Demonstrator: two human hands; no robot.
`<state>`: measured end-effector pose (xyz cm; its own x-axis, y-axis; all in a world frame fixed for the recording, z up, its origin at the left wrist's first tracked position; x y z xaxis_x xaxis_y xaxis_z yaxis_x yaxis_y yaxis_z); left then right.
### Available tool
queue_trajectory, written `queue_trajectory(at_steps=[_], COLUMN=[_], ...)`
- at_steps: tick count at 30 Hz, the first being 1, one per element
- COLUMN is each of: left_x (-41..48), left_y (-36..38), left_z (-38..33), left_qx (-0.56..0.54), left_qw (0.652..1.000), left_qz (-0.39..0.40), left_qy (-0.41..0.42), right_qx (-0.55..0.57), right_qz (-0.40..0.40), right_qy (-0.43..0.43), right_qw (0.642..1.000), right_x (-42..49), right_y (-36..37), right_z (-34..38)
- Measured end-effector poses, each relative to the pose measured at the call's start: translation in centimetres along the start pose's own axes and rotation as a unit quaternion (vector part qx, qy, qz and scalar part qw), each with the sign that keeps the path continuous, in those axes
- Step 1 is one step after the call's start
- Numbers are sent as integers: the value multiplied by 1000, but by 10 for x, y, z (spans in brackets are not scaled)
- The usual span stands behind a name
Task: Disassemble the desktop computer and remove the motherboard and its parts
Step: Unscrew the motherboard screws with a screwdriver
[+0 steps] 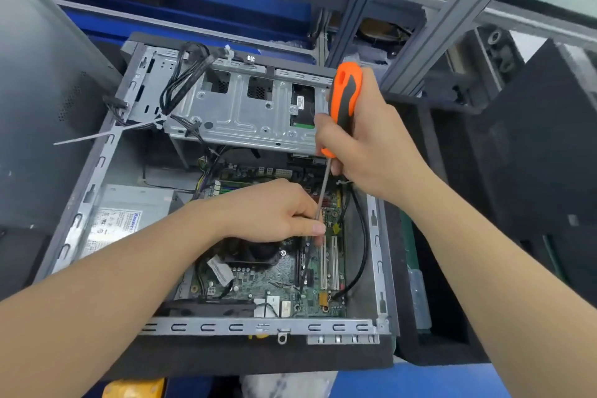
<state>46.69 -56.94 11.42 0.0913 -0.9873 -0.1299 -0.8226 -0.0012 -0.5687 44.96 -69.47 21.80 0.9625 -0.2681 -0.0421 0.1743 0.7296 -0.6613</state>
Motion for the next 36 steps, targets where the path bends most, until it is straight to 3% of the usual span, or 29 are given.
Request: queue_trajectory(at_steps=[12, 36], left_x=[1, 0], left_y=[5, 5], left_z=[-1, -9], left_qx=[-4, -29], left_qw=[999, 999], left_qz=[27, 21], left_qy=[-22, 22], right_qx=[33, 53], right_qz=[2, 36], right_qy=[0, -28], right_qw=[999, 998], right_x=[-4, -11], right_y=[2, 0], right_z=[-1, 2])
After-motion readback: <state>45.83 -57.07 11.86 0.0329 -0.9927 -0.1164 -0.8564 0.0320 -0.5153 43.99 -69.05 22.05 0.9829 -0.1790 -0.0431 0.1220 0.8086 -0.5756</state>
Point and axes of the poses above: each hand's wrist, its own x-axis towards the middle knuckle, its own y-axis out of the palm, z = x × y, the point moved 5 cm from there along x, towards the middle knuckle, and after that the axes turned 9 degrees about y, right-handed, at the moved point
